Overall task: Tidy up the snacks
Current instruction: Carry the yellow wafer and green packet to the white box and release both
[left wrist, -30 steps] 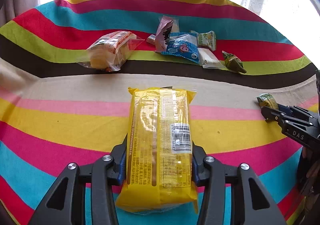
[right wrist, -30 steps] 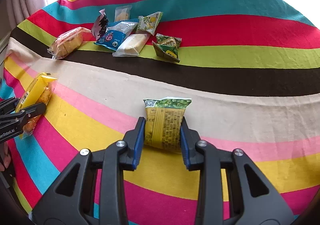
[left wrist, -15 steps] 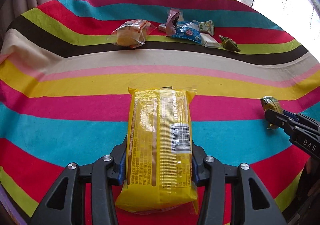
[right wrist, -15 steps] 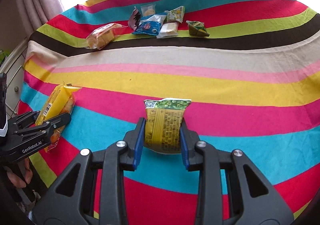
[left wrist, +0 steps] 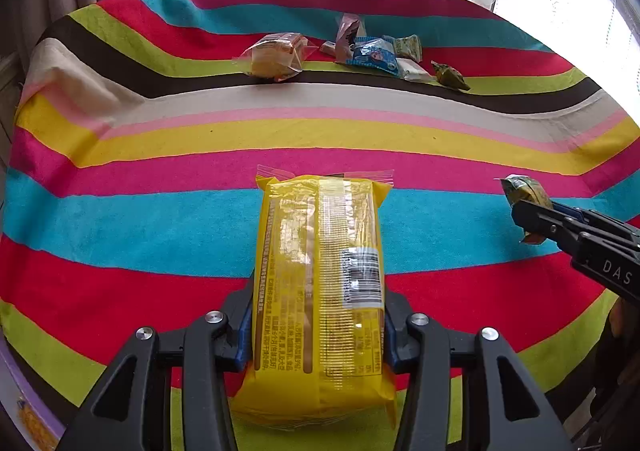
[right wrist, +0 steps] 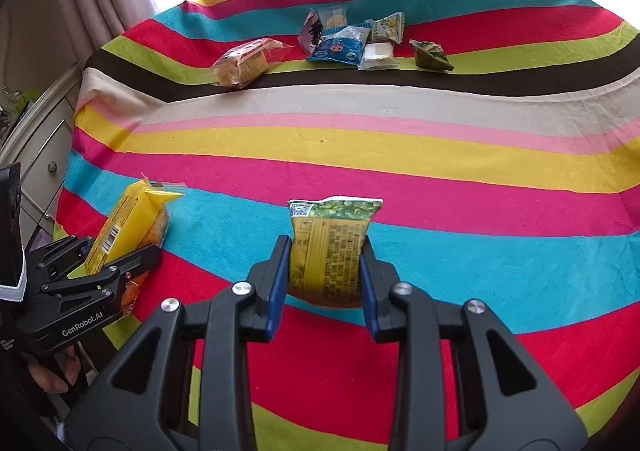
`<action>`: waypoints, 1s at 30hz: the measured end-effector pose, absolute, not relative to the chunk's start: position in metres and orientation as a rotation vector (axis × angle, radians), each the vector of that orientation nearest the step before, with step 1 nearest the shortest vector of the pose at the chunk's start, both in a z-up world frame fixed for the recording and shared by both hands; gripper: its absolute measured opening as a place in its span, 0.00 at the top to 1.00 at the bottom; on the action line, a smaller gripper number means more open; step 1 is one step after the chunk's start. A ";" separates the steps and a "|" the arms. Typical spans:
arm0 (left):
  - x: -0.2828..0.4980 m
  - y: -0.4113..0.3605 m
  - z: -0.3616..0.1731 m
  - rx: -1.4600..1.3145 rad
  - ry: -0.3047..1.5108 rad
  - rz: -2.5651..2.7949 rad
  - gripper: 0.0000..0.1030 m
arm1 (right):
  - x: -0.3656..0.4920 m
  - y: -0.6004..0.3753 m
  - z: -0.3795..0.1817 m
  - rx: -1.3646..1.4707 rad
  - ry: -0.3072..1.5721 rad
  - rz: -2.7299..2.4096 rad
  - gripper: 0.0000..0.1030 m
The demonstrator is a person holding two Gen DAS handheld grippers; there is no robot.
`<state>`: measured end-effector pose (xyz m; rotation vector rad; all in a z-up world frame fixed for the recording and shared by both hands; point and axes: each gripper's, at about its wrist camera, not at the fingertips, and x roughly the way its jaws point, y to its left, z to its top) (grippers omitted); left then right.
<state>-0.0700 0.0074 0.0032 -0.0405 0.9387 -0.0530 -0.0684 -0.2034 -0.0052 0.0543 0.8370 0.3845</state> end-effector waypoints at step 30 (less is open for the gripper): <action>-0.181 0.084 0.065 -0.109 0.822 0.040 0.53 | -0.139 -0.100 0.040 -0.085 0.748 0.534 0.65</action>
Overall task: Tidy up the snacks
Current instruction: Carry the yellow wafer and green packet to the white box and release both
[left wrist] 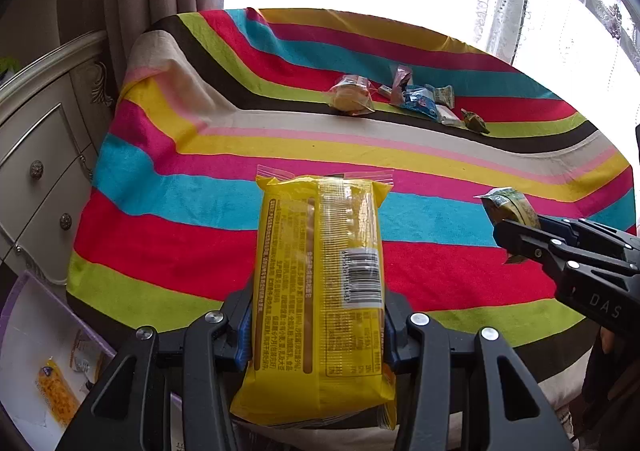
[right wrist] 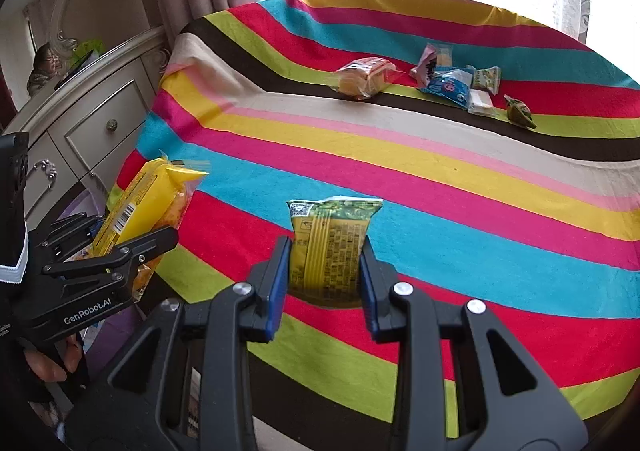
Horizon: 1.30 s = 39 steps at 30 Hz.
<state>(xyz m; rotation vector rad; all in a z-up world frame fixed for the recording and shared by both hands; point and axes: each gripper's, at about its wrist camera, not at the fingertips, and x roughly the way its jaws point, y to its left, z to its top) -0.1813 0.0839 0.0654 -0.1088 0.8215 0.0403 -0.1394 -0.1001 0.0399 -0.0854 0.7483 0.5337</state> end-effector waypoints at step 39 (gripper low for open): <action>-0.325 0.259 0.052 -0.263 0.823 0.382 0.53 | -0.279 0.112 0.051 -0.498 0.679 1.041 0.65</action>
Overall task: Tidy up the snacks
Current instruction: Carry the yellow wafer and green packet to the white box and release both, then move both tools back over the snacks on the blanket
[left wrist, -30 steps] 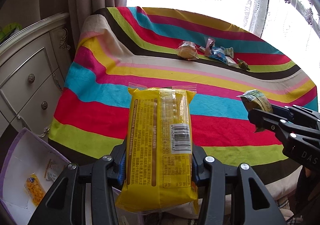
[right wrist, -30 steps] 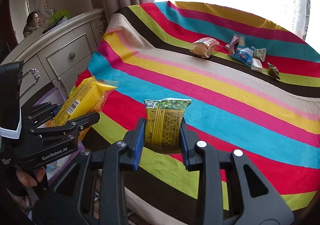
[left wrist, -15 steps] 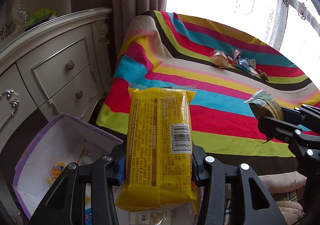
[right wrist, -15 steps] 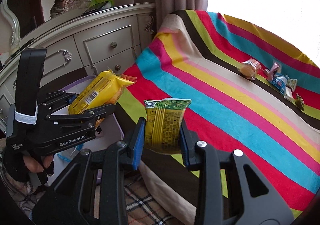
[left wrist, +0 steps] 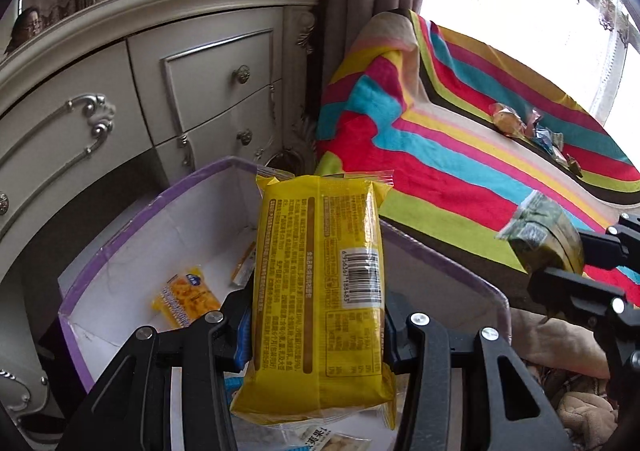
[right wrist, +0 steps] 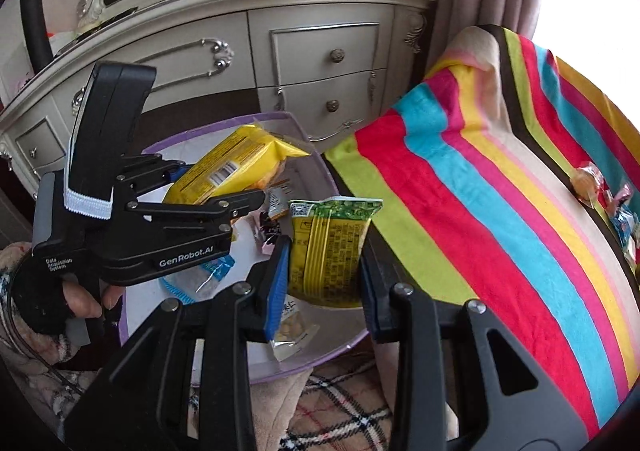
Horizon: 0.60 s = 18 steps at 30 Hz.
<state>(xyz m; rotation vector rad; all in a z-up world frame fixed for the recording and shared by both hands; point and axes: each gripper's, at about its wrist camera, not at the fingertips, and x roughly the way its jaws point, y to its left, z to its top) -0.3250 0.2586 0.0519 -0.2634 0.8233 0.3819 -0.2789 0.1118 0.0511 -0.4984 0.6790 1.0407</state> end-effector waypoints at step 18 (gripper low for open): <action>-0.303 0.270 0.065 -0.264 0.762 0.482 0.16 | -0.220 0.056 0.035 -0.236 0.717 0.990 0.33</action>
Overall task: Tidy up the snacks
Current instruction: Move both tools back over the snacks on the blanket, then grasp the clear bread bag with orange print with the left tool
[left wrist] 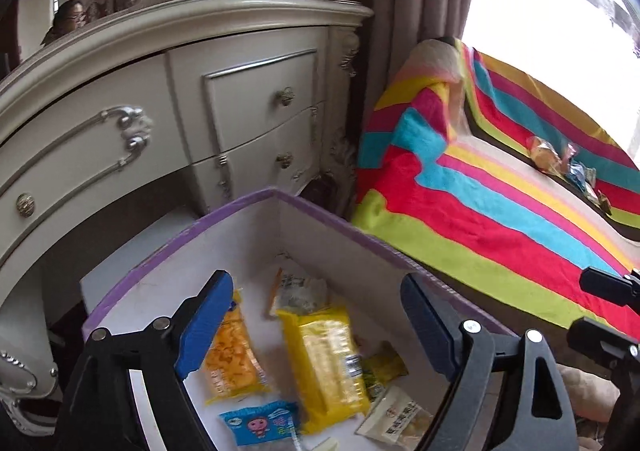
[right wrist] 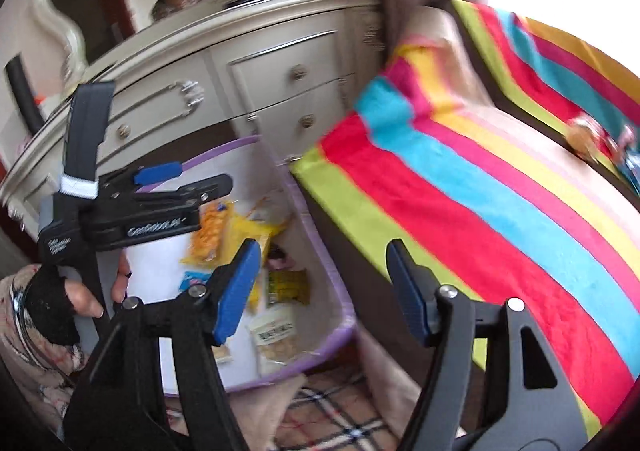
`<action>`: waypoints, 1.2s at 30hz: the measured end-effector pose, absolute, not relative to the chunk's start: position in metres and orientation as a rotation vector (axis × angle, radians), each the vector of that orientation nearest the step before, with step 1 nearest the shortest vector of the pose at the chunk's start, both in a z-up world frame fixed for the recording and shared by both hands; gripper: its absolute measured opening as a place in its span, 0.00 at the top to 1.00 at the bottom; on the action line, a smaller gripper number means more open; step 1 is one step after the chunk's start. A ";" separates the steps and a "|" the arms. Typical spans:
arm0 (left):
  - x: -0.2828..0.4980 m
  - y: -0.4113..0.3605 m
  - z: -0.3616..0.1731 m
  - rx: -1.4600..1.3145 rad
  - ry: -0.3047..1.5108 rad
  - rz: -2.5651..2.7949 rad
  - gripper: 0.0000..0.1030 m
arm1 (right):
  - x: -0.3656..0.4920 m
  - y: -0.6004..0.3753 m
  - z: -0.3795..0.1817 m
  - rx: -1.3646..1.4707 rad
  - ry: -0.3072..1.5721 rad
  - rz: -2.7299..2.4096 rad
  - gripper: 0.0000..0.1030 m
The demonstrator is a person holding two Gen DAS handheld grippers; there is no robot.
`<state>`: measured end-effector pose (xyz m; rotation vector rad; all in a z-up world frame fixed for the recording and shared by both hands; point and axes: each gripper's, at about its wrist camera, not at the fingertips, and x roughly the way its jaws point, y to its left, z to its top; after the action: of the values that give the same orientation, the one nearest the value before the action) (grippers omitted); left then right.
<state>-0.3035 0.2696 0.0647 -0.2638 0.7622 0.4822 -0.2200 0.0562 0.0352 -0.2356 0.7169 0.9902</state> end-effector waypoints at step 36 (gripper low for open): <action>0.174 0.069 0.042 -0.203 0.895 -0.082 0.53 | 0.047 -0.210 -0.006 0.142 0.840 0.363 0.26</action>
<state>0.1742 0.0688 0.0422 -0.2031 0.8953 -0.0823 0.0468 -0.2096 -0.0064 0.1418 0.8403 0.3632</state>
